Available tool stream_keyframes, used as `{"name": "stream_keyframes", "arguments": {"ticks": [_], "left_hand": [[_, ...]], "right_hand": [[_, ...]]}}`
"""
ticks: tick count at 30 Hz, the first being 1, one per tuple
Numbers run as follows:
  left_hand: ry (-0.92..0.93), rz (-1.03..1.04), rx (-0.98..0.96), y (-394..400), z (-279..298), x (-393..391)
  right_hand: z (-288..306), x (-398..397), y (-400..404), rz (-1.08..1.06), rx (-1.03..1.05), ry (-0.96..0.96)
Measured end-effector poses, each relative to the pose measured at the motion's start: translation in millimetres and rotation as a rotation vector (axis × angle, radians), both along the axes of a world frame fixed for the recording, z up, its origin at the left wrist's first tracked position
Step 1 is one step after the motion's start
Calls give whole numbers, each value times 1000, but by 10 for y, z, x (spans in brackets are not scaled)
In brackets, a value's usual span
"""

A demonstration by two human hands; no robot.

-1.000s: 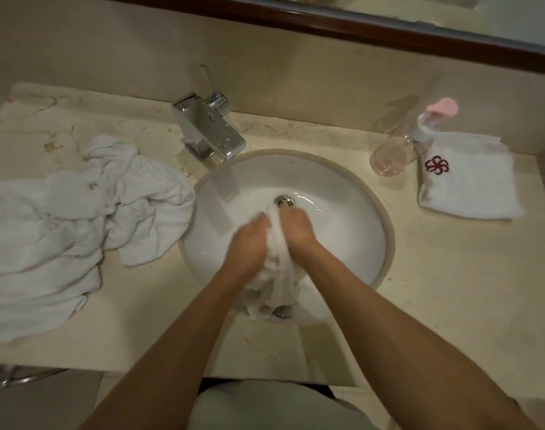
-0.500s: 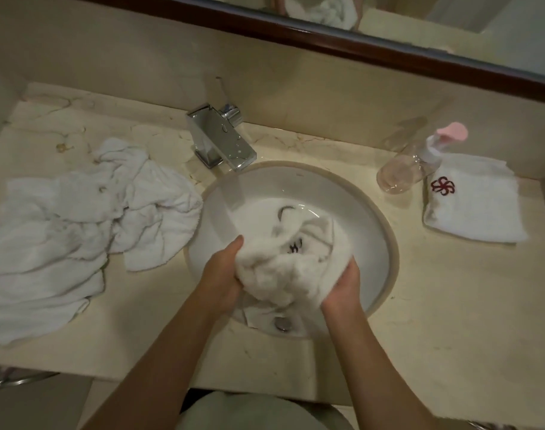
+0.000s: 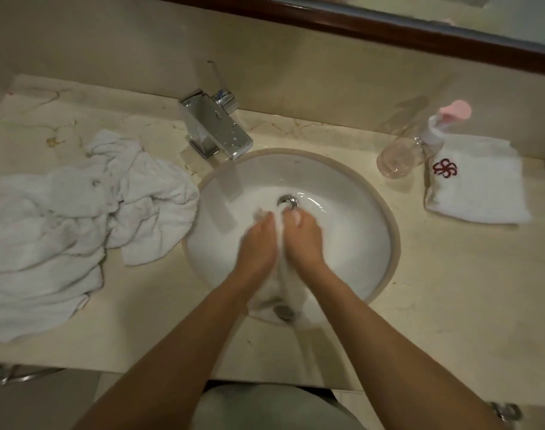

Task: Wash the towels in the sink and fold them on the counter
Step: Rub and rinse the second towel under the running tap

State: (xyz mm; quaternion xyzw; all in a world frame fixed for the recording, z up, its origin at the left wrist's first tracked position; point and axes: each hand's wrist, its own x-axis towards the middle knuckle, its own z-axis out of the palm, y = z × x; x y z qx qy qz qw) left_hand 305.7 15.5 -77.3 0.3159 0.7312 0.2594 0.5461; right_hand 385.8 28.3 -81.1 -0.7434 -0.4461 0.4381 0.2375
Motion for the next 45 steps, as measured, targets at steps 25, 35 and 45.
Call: {"name": "stream_keyframes", "arguments": {"ticks": [25,35,45], "left_hand": [[-122,-111,5,-58,93,-36],[-919,318,-86,-43,-230,-708],[21,-26,159,-1,99,19]], "right_hand": [[-44,-41,452,-132,-155,-14],[-143,488,-290,-725,-185,1192],[-85,-95,46,-103,77,135]]}}
